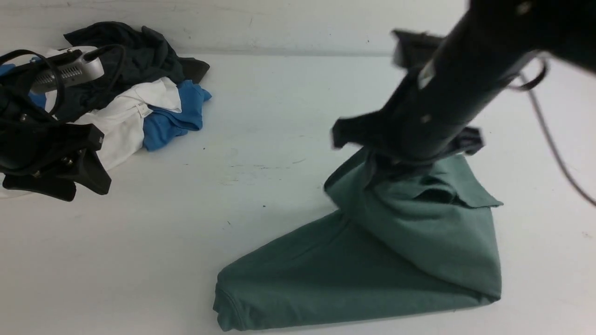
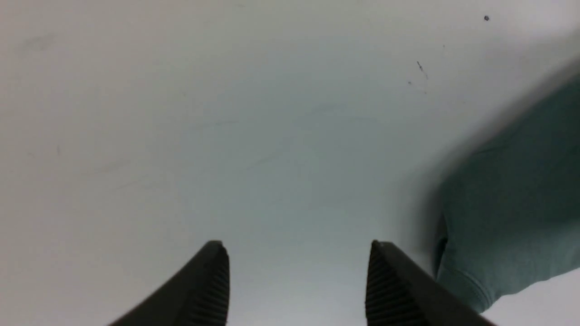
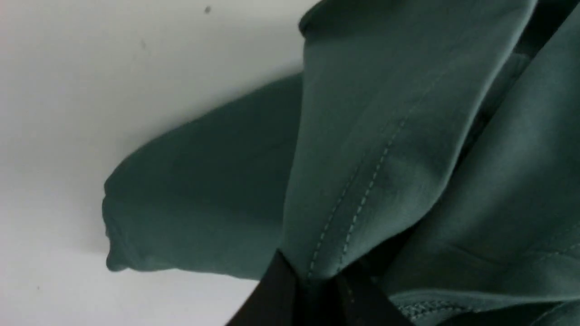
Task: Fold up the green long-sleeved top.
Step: Use the right arm to drag the right edge of the fabric to the left and folds it over the left edge
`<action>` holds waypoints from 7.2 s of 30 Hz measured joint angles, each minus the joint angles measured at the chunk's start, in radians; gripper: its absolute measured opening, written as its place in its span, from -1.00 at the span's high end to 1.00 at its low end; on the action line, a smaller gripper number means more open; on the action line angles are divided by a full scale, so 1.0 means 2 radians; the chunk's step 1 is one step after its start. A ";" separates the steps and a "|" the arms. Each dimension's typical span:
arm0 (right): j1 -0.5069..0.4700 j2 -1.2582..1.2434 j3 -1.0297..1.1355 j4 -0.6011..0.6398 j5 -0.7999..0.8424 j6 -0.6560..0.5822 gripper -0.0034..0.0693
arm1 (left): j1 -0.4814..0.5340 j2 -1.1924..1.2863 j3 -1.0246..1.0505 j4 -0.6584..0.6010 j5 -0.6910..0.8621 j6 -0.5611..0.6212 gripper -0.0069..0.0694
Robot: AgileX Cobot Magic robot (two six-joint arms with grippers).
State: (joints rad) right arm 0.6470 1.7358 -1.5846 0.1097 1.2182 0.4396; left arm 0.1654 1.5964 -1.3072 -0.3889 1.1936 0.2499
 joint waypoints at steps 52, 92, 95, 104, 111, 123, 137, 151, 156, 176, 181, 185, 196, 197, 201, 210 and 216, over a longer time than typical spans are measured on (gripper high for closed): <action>-0.233 0.072 0.062 0.066 -0.024 -0.139 -0.33 | 0.000 0.000 0.000 -0.013 -0.007 0.000 -0.19; -0.217 0.129 -0.030 0.132 0.001 -0.202 0.90 | 0.000 0.000 0.000 -0.015 -0.013 0.000 -0.19; -0.192 0.124 -0.078 0.165 0.003 -0.200 0.90 | 0.000 0.000 0.000 -0.015 -0.013 0.000 -0.19; -0.060 0.162 -0.207 0.221 -0.025 -0.175 0.90 | 0.000 0.000 0.000 -0.015 -0.013 0.000 -0.19; -0.003 0.220 -0.216 0.260 -0.164 -0.155 0.87 | 0.000 0.000 0.000 -0.015 -0.013 0.000 -0.19; -0.005 0.257 -0.235 0.289 -0.100 -0.170 -0.16 | 0.000 0.000 0.000 -0.015 -0.013 0.000 -0.19; 0.062 0.159 -0.161 0.101 0.007 -0.162 -0.36 | 0.000 0.001 0.000 -0.017 -0.021 0.000 -0.19; 0.114 0.227 -0.111 0.009 0.006 -0.113 0.13 | 0.000 0.021 0.000 -0.017 -0.022 0.000 -0.19; 0.116 0.189 -0.104 0.009 0.005 -0.122 0.85 | 0.000 0.021 0.000 -0.017 -0.022 0.000 -0.19; 0.192 0.107 0.110 0.015 -0.001 -0.080 0.66 | 0.000 0.021 0.000 -0.016 -0.023 0.000 -0.19; 0.192 0.103 0.109 0.013 -0.004 -0.095 0.10 | 0.000 0.021 0.000 -0.016 -0.023 0.000 -0.19; 0.192 0.045 0.108 0.018 -0.004 -0.104 -0.15 | 0.000 0.021 0.000 -0.017 -0.023 0.000 -0.19; 0.033 -0.086 0.107 -0.055 0.006 -0.059 -0.22 | 0.000 0.021 0.000 -0.017 -0.025 0.000 -0.19; 0.011 -0.080 0.108 -0.055 0.006 -0.059 -0.22 | 0.000 0.021 0.000 -0.017 -0.025 0.000 -0.19; -0.083 -0.022 0.108 -0.013 -0.012 -0.093 -0.22 | 0.000 0.021 0.000 -0.017 -0.025 0.000 -0.19; -0.111 0.093 0.108 0.066 -0.054 -0.193 -0.43 | 0.000 0.021 0.000 -0.020 -0.025 0.000 -0.19; -0.111 0.124 0.107 0.063 -0.059 -0.212 -0.36 | 0.000 0.021 0.000 -0.042 -0.025 0.000 -0.19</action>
State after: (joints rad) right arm 0.4254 1.9829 -1.3704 0.2362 1.1007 0.0156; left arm 0.1654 1.6388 -1.3072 -0.4731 1.1444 0.2499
